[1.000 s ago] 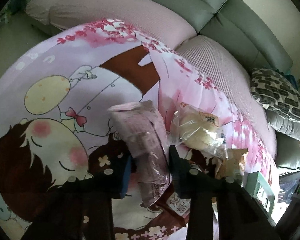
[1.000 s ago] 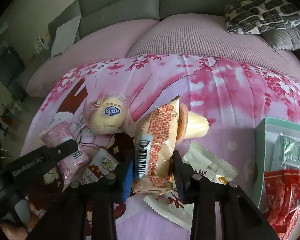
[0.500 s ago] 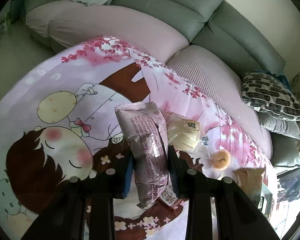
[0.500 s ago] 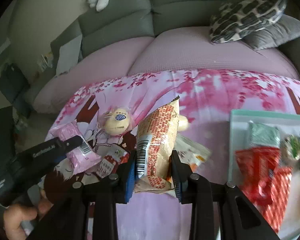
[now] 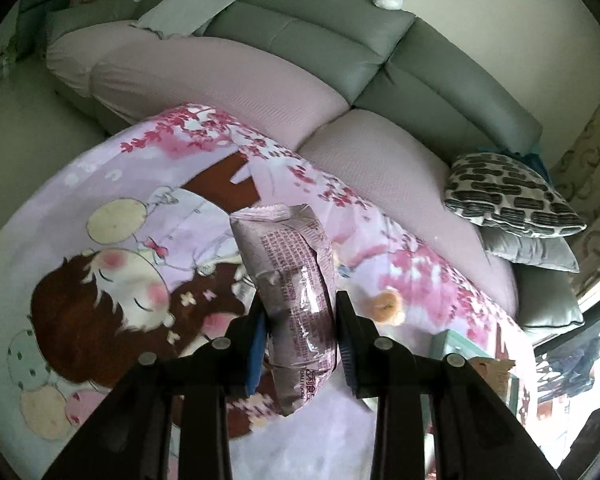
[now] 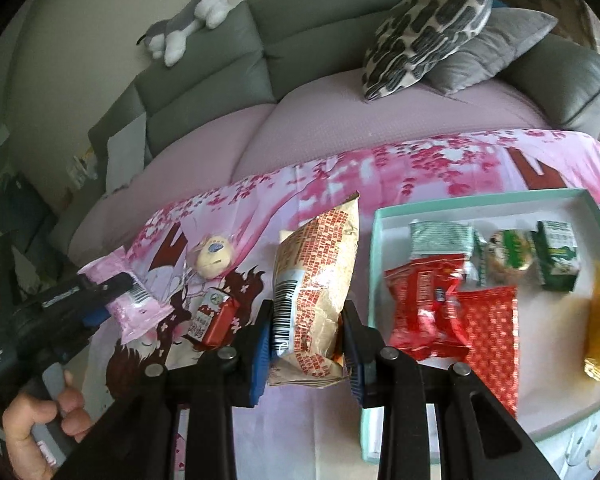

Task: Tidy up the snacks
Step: 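Carry the pink-grey pack with the left tool while the right tool carries the orange bag over the tray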

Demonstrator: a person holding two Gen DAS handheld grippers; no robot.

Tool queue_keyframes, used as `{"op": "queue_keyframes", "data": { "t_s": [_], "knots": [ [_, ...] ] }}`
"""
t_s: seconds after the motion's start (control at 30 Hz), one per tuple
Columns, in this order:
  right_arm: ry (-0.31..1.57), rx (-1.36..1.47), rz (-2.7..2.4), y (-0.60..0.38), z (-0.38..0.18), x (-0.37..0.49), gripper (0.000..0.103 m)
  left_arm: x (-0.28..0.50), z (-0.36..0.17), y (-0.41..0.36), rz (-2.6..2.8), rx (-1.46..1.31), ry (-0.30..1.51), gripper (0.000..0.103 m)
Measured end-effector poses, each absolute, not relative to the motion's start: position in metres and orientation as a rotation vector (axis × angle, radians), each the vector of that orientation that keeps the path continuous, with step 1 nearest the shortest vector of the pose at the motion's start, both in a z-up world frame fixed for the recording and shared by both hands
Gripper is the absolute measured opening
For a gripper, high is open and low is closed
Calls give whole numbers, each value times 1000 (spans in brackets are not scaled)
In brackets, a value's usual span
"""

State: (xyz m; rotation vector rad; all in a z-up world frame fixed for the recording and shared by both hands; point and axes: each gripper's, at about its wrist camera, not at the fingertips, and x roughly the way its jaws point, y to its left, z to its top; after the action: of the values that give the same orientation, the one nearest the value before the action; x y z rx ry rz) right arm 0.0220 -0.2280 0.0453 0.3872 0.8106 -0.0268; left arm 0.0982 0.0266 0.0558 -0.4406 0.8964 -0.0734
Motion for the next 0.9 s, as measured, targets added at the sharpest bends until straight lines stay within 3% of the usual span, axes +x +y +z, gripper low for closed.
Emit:
{"op": "queue_keyframes", "data": {
  "t_s": [0.33, 0.9],
  "knots": [
    [799, 437, -105, -270, 46, 11, 34, 81, 81, -20, -160, -385, 865, 33],
    [718, 562, -422, -405, 44, -22, 34, 70, 63, -178, -575, -251, 918, 33]
  ]
}}
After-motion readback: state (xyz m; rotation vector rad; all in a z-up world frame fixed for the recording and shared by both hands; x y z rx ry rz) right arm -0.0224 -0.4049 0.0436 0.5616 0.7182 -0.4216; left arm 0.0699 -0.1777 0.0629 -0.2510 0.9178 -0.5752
